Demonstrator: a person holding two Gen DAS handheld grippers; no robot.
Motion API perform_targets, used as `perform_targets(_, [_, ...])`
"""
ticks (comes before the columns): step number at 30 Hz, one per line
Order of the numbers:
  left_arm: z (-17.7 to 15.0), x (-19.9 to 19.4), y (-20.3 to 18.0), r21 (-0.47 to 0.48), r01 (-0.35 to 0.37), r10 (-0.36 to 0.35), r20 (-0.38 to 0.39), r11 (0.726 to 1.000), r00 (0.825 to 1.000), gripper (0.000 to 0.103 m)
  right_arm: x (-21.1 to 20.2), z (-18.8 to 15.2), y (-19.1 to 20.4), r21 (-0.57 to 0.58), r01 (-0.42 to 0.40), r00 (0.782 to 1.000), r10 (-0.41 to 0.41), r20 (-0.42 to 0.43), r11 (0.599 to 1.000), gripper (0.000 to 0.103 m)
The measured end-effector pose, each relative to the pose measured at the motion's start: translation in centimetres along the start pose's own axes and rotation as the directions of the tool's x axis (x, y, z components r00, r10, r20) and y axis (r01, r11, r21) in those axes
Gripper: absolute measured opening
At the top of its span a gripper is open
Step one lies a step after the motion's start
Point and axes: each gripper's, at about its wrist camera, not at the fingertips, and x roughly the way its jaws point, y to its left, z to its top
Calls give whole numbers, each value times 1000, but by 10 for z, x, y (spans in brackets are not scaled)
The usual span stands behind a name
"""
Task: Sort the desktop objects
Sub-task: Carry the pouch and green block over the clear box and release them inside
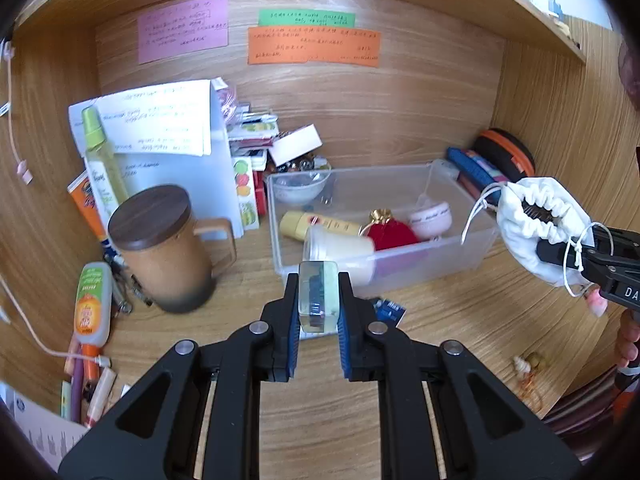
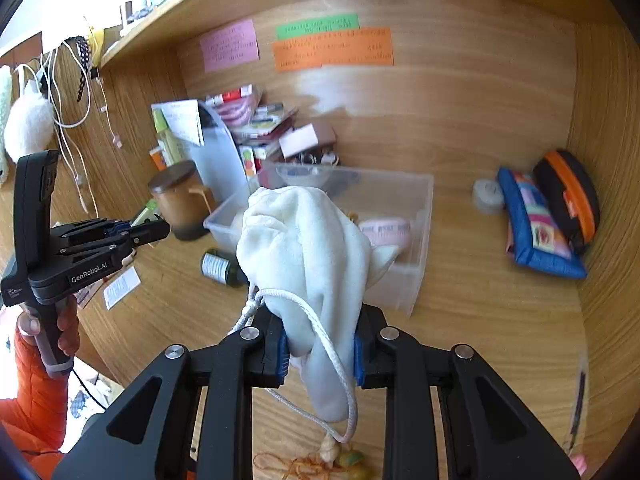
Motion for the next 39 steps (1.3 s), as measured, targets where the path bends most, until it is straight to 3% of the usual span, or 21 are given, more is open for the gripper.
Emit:
perform_targets(16, [58,38,5,-18,49,-50,-15,999,999,15,19,57,-10,-36,-4,999,6,46,999,21])
perform_targets(30, [86,101,-3,9,81,-80,-91,997,993,15,82,81,-28,-26,-20,999,19,-26,999,21])
perform_targets(39, [92,155,-12,31,123,-115,-193,992,974,15,125,87,-42,-28,-17,996,14,-86,999,21])
